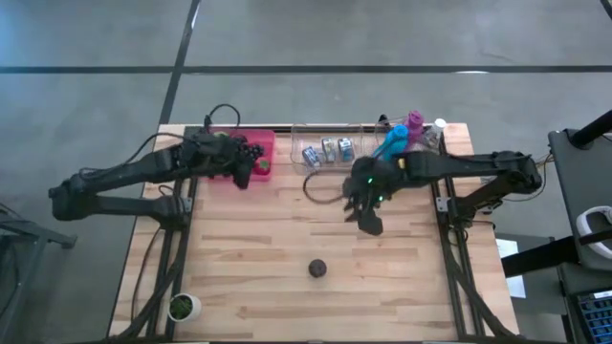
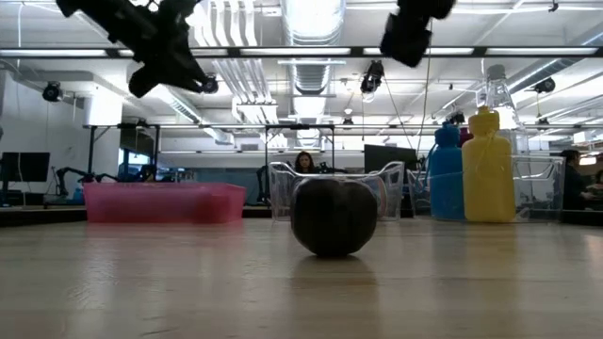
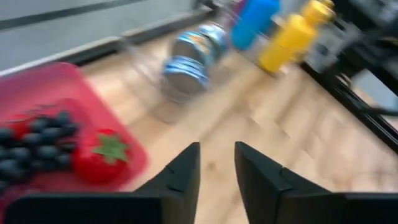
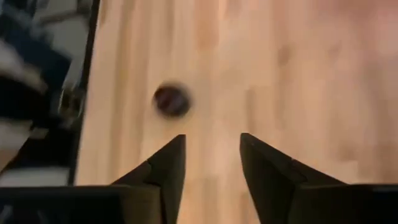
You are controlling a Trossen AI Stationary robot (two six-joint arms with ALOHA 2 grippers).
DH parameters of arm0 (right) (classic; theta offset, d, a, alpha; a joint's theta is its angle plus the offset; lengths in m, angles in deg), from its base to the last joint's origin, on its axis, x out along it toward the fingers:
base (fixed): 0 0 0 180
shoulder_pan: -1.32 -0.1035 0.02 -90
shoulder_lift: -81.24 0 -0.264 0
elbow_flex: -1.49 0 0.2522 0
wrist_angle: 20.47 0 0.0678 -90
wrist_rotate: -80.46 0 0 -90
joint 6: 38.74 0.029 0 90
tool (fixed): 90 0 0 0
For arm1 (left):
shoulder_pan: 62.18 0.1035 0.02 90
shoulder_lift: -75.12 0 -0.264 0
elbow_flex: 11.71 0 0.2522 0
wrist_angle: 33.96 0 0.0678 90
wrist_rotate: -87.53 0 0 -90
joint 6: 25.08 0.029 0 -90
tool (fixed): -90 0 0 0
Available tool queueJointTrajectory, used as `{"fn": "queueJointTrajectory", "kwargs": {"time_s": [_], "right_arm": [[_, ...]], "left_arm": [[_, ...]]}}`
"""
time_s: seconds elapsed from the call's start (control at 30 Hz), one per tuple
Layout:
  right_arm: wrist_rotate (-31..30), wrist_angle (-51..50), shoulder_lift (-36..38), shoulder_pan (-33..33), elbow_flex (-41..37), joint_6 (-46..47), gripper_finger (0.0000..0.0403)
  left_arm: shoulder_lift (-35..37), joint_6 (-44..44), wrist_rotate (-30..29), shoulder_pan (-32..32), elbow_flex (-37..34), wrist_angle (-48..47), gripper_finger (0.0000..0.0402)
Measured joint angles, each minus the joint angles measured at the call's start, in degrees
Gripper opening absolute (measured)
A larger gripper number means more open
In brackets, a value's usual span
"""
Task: Pick & Place Food Item
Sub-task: Put the black plum into the red transparent bin
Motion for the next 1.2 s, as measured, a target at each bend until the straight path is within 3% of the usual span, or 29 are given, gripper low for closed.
{"fn": "queueJointTrajectory", "kwargs": {"time_s": [0.17,0.43,0.8,1.2], "right_arm": [[6.27,-0.58,-4.54,-3.13,-2.14,-0.64,0.0095],[8.71,0.25,-14.3,-4.76,-3.87,-3.22,0.0014],[20.1,8.93,-25.18,-7.09,-3.89,-8.56,0.0008],[25.18,22.59,-34.05,-8.54,-2.33,-8.37,0.0008]], "left_arm": [[0.19,-0.15,0.0,-8.53,0.0,0.0,0.0062],[0.19,-0.1,-1.62,-15.72,0.0,0.45,0.0027],[2.55,-0.17,-1.56,-16.89,1.27,0.81,0.0026],[5.09,2.68,-1.56,-16.89,7.33,0.62,0.0026]]}}
